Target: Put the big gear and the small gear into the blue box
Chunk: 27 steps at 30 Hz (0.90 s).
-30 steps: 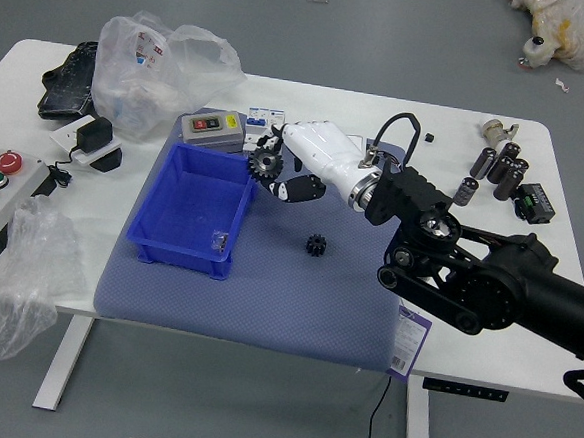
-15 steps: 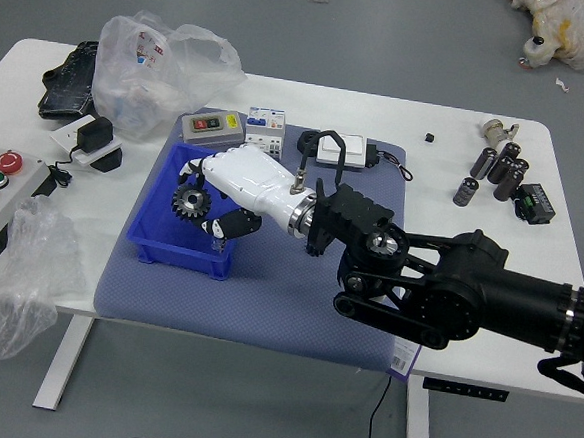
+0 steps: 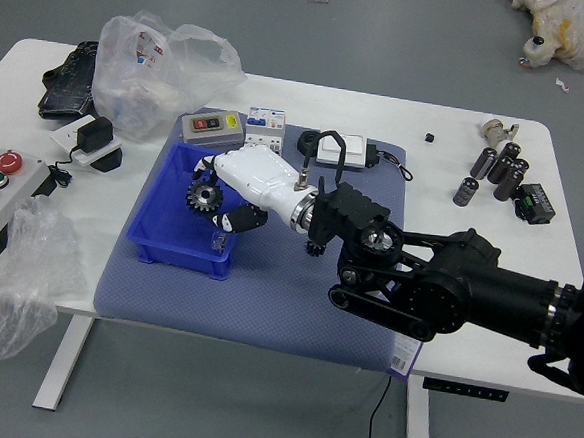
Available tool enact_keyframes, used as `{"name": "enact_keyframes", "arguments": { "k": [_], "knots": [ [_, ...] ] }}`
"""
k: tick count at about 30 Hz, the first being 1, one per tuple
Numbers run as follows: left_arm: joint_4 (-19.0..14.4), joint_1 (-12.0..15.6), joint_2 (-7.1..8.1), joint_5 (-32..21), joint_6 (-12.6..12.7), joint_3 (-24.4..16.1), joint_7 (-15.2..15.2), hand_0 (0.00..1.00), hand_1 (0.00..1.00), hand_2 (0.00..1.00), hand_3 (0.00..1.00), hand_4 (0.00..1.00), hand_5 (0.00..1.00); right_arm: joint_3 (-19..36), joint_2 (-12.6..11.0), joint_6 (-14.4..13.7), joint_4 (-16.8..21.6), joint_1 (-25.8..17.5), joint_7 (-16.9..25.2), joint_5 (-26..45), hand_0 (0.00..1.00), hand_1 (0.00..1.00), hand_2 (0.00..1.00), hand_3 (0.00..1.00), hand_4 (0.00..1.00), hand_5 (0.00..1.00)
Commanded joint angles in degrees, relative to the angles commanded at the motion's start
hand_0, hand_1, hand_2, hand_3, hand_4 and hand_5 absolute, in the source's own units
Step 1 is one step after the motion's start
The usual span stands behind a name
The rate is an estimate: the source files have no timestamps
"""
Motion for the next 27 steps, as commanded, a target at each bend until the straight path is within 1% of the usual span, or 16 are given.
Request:
{"name": "enact_keyframes", "arguments": {
  "k": [5,6,11,12,17,18,23,24,27],
  "knots": [
    [0.0,0.0,-0.04,0.3,0.0,-0.2,0.1,0.664,0.642,0.639,0.71,0.714,0.437,0.4,0.3,-2.1,-1.6,0.1,1.2,2.4,0.415,0.699,0.776,0.656,0.376,0.168],
    [0.0,0.0,-0.06,0.3,0.0,-0.2,0.1,0.664,0.642,0.638,0.709,0.714,0.438,0.6,0.3,-2.4,-1.9,0.1,1.4,2.8,0.432,0.732,0.829,0.803,0.489,0.162],
    [0.0,0.0,-0.13,0.3,-0.1,-0.2,0.1,0.664,0.642,0.638,0.709,0.714,0.438,2.5,0.0,-3.0,-2.3,-0.3,1.9,3.9,0.432,0.732,0.829,0.803,0.489,0.162],
    [0.0,0.0,-0.14,0.3,-0.1,-0.2,0.1,0.665,0.643,0.638,0.71,0.713,0.436,2.8,-0.1,-3.0,-2.2,-0.4,2.0,4.3,0.431,0.738,0.846,0.897,0.58,0.167],
    [0.0,0.1,-0.21,0.2,0.0,0.0,0.0,0.665,0.643,0.638,0.71,0.713,0.436,5.0,-0.8,-3.5,-0.9,-1.7,2.3,6.1,0.431,0.738,0.846,0.897,0.58,0.167],
    [0.0,0.1,-0.22,0.1,0.0,0.0,0.0,0.664,0.642,0.638,0.709,0.714,0.436,5.4,-0.9,-3.5,-0.6,-1.9,2.3,6.2,0.431,0.735,0.848,0.917,0.639,0.176],
    [0.0,0.0,-0.25,-0.1,-0.1,0.3,-0.2,0.664,0.642,0.638,0.709,0.714,0.436,7.2,-1.5,-3.6,0.1,-2.8,2.1,6.1,0.431,0.735,0.848,0.917,0.639,0.176],
    [0.0,0.0,-0.26,-0.2,-0.1,0.4,-0.3,0.664,0.642,0.638,0.709,0.714,0.436,7.8,-1.8,-3.6,0.3,-3.2,2.0,5.9,0.42,0.683,0.809,0.886,0.66,0.189],
    [0.1,0.0,-0.31,-0.7,0.0,0.8,-0.5,0.664,0.642,0.638,0.709,0.714,0.436,10.3,-3.4,-3.4,1.9,-4.9,1.3,4.5,0.42,0.683,0.809,0.886,0.66,0.189]
  ]
}}
